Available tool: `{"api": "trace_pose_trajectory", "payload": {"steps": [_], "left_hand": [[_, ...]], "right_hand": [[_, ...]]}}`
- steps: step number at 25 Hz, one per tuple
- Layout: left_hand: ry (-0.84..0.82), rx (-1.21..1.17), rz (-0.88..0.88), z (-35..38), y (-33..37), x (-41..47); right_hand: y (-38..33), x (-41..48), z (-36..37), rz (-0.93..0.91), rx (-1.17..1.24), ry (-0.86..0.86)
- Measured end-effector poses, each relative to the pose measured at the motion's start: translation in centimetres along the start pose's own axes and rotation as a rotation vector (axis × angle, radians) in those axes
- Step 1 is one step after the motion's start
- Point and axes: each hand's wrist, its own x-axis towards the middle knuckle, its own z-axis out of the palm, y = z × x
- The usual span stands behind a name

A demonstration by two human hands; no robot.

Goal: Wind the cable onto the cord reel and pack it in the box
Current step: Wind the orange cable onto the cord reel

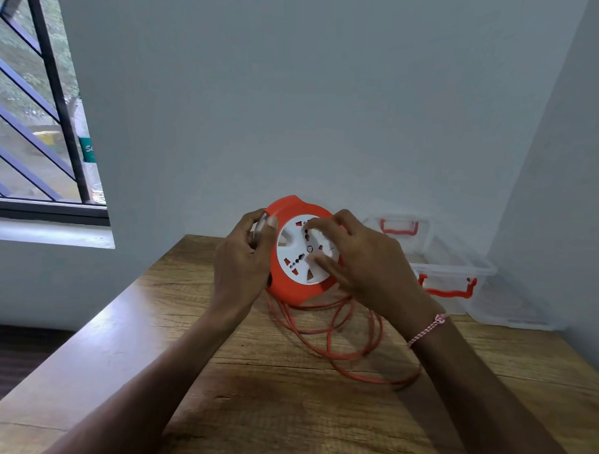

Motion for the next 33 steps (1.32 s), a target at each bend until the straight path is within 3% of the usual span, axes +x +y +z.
{"api": "trace_pose_trajectory", "payload": {"steps": [2,5,10,13,18,20,24,26,28,33], "left_hand": [[-0.009,-0.001,-0.012,-0.2,0.0,0.2],[-0.031,-0.012,-0.023,-0.2,0.0,0.1],[-0.023,-0.023,-0.001,0.0,-0.1,-0.1],[-0.019,-0.032,-0.007,0.4,0.0,-0.5],[-0.028,-0.035,0.000,0.8,0.1,-1.0],[-0.024,-0.033,-0.021,0.6,-0.1,-0.7],[-0.003,-0.049,-0.059,0.1,-0.2,0.0],[-0.003,-0.039,-0.064,-0.1,0.0,0.1],[-0.015,-0.031,-0.052,-0.1,0.0,0.1],[0.005,-0.023,-0.003,0.0,0.2,-0.2]], "right_hand": [[0.3,-0.1,-0.3,-0.141,-0.116,-0.106],[0.2,0.0,-0.4,-0.177,-0.148,-0.164],[-0.1,-0.2,-0.5,-0.106,-0.074,-0.025],[-0.8,-0.4,0.1,0.096,0.079,0.046],[-2.5,0.3,1.8,0.674,0.452,0.091],[-1.9,0.2,1.4,0.590,0.423,0.074],[0.3,0.0,-0.6,-0.040,-0.026,-0.030],[0.5,0.0,-0.8,-0.200,-0.167,-0.107],[0.1,0.1,-0.7,-0.215,-0.211,-0.155],[-0.8,0.0,-0.8,-0.132,-0.135,-0.005]]}}
